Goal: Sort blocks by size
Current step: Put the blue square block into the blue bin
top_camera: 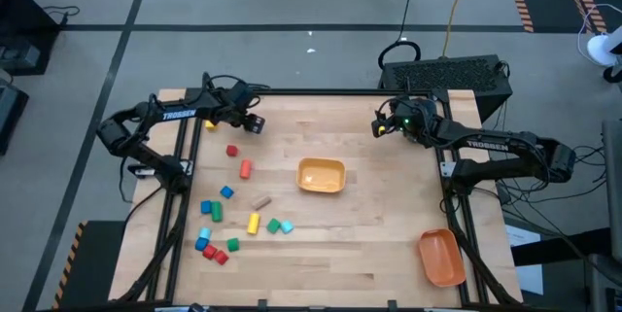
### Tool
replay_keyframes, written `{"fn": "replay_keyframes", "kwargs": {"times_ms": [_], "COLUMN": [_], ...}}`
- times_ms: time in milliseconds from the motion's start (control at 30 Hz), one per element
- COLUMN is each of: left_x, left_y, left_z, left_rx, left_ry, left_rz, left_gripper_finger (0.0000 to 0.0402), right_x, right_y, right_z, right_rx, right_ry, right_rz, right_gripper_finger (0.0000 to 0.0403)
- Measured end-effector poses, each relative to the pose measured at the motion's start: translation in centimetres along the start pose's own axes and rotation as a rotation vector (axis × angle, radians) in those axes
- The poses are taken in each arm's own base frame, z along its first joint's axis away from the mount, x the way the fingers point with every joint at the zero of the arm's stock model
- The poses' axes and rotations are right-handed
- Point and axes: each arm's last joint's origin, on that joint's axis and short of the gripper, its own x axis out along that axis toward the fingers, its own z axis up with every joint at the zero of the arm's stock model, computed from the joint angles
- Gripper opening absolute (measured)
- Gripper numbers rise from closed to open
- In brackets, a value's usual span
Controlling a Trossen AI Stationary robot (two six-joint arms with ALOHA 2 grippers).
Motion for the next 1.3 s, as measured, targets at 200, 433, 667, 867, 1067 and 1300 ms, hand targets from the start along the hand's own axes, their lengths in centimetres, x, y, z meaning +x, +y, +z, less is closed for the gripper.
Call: {"fn": "replay_keyframes", "kwargs": {"times_ms": [200, 433, 667, 867, 1067, 1300], "left_x": [1.1, 2.9, 3.2, 3.1, 1.9, -1.1], "left_y": [0.0, -0.2, -0.7, -1.4, -3.8, -7.3], "left_z": [-0.1, -0.5, -0.4, -0.2, 0.5, 1.7], "left_rx": [-0.022, -0.011, 0.032, 0.076, 0.134, 0.171], "left_ry": [0.021, 0.066, 0.044, 0.022, -0.076, -0.277], "left_rz": [0.044, 0.059, 0.042, -0.018, -0.230, -0.559], "left_gripper_finger": [0.0215, 0.0215, 0.0154, 0.0134, 0.0134, 0.0134], "right_x": [0.0, 0.0, 0.0, -0.2, -1.3, -3.6], "right_y": [0.1, 0.1, 0.2, 0.9, 3.1, 6.3], "right_z": [0.0, -0.1, -0.1, -0.2, -0.4, -0.9], "right_rx": [0.000, -0.002, -0.003, -0.006, -0.146, -0.354], "right_ry": [0.008, 0.011, 0.020, 0.053, -0.009, -0.128], "right_rz": [0.023, 0.030, 0.053, 0.193, 0.310, 0.487], "right_gripper_finger": [0.0254, 0.0254, 0.0254, 0.0254, 0.0254, 0.0254]}}
